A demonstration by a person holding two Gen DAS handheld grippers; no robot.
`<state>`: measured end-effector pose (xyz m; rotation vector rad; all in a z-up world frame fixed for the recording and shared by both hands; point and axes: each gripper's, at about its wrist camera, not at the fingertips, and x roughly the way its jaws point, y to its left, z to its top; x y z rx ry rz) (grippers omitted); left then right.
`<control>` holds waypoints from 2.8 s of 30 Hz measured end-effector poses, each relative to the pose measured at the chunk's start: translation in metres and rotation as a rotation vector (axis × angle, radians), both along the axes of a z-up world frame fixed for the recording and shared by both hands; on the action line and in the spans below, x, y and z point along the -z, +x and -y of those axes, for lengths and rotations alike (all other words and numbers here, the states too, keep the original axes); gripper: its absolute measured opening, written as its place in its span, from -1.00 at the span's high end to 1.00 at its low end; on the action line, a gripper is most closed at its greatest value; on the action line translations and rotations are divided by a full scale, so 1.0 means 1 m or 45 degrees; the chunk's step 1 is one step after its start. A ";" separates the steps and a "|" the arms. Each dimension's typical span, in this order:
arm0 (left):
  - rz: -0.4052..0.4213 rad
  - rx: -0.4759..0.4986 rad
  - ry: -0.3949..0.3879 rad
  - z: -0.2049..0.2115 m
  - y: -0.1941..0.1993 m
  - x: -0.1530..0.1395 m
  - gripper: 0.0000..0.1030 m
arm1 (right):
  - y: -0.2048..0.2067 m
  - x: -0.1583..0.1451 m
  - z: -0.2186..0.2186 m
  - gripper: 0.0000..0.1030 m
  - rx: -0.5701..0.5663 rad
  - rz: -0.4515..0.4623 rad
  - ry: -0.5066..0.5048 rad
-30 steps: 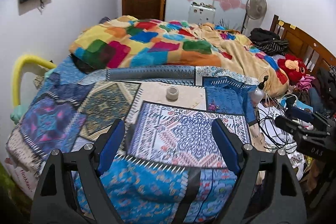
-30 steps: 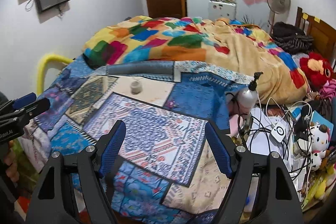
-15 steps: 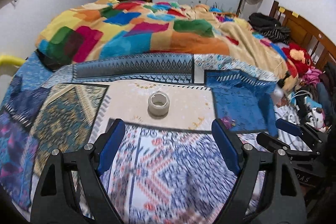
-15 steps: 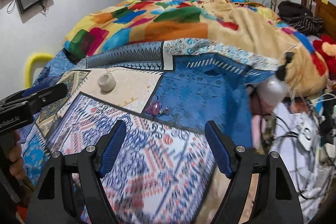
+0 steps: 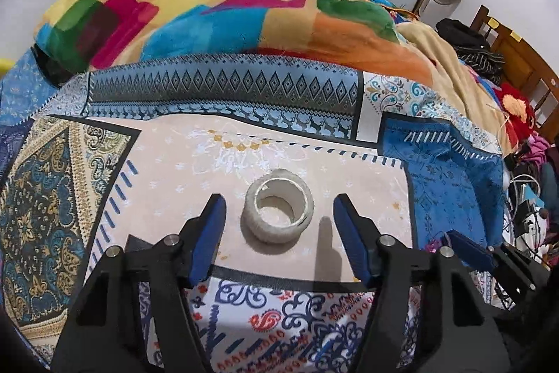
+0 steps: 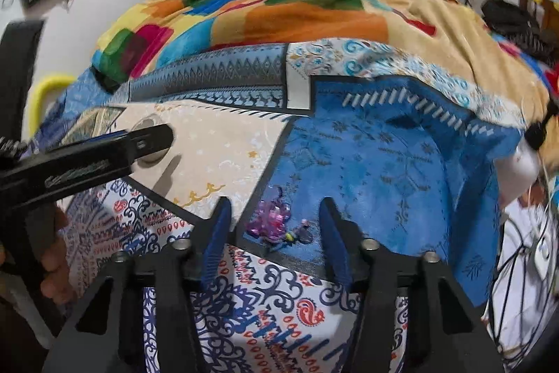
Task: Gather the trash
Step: 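Grasp the white tape roll with the left tool while the right tool grasps the pink tag, then carry the tape roll and pink tag in both tools to the white bucket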
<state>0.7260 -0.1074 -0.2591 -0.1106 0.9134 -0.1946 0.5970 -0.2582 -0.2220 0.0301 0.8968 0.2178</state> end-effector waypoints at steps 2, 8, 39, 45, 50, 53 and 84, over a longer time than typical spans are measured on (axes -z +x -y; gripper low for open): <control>0.004 0.004 0.046 0.004 0.002 0.001 0.13 | -0.002 0.001 -0.004 0.49 0.004 0.014 -0.063; 0.013 0.017 0.038 0.004 -0.006 -0.005 0.29 | -0.003 0.000 0.002 0.81 0.011 -0.013 -0.030; 0.374 0.008 0.136 -0.060 -0.262 -0.241 0.29 | -0.164 -0.214 -0.049 0.81 -0.129 0.333 0.063; 0.423 -0.030 0.170 -0.082 -0.320 -0.261 0.29 | -0.210 -0.233 -0.077 0.81 -0.211 0.367 0.098; 0.435 -0.066 0.162 -0.104 -0.368 -0.262 0.29 | -0.248 -0.230 -0.102 0.81 -0.280 0.350 0.114; 0.421 -0.089 0.156 -0.117 -0.391 -0.256 0.29 | -0.265 -0.226 -0.116 0.81 -0.319 0.340 0.098; -0.048 -0.389 0.123 -0.272 -0.515 -0.090 0.29 | -0.335 -0.107 -0.284 0.81 -0.773 0.020 -0.088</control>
